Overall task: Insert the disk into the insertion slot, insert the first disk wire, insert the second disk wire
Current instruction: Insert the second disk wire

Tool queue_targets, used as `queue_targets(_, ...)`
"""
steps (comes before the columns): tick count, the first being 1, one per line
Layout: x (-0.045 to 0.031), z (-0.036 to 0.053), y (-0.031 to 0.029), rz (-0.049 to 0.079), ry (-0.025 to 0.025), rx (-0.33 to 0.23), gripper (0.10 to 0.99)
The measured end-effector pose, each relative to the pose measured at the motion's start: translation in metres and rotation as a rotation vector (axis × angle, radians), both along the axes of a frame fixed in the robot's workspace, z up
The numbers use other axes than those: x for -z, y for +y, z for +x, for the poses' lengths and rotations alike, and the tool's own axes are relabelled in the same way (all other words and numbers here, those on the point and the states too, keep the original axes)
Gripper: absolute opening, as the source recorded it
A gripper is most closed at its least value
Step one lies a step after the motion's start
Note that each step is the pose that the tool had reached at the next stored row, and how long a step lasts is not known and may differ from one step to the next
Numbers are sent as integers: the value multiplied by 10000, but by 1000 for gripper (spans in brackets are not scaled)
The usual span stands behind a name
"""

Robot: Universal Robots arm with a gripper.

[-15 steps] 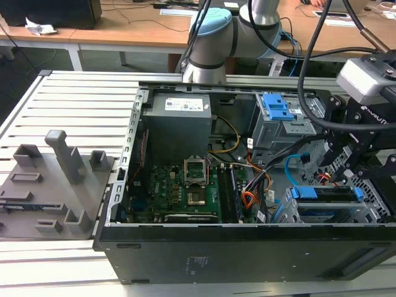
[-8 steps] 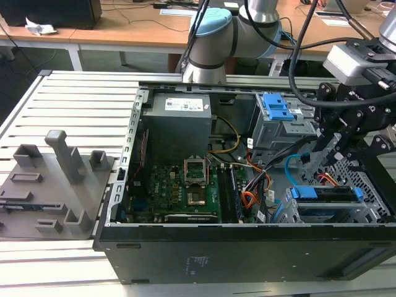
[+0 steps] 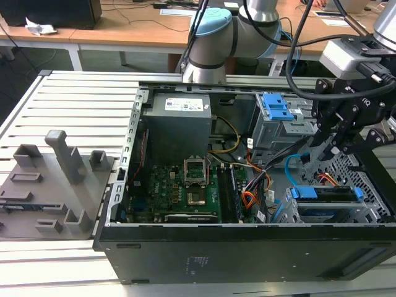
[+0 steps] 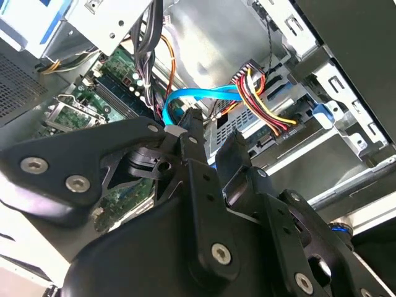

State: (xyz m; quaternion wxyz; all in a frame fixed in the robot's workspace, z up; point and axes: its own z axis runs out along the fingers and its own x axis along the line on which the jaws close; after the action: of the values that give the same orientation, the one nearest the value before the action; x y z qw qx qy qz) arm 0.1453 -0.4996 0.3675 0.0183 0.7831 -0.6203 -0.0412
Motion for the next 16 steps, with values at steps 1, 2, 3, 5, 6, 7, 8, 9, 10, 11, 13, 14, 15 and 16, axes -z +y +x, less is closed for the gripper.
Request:
queue_targets(1,1,0,0,2,0,-72,361)
queue_targets(2,2,0,1,4,0,-265,361)
queue_targets(3,1,0,1,2,0,-435,361)
queue_targets(5,0,0,19,-1,0,-847,361)
queue_targets(6,4,-49,39,1,-4,-857,361)
queue_targets(7,8,-134,38,0,-23,-855,361)
queue_targets(8,10,-167,36,-1,-31,-855,361)
queue_targets(9,11,-191,29,-1,-40,-856,361)
queue_targets(10,13,-231,4,-29,-50,-857,361)
queue_targets(11,15,-236,-7,-116,-47,-868,361)
queue_targets(13,17,-241,-9,-316,-38,-882,361)
queue_targets(14,31,-241,-10,-403,-35,-894,361)
queue_targets(15,65,-242,-9,-436,-34,-922,361)
queue_targets(16,80,-242,-9,-451,-33,-936,361)
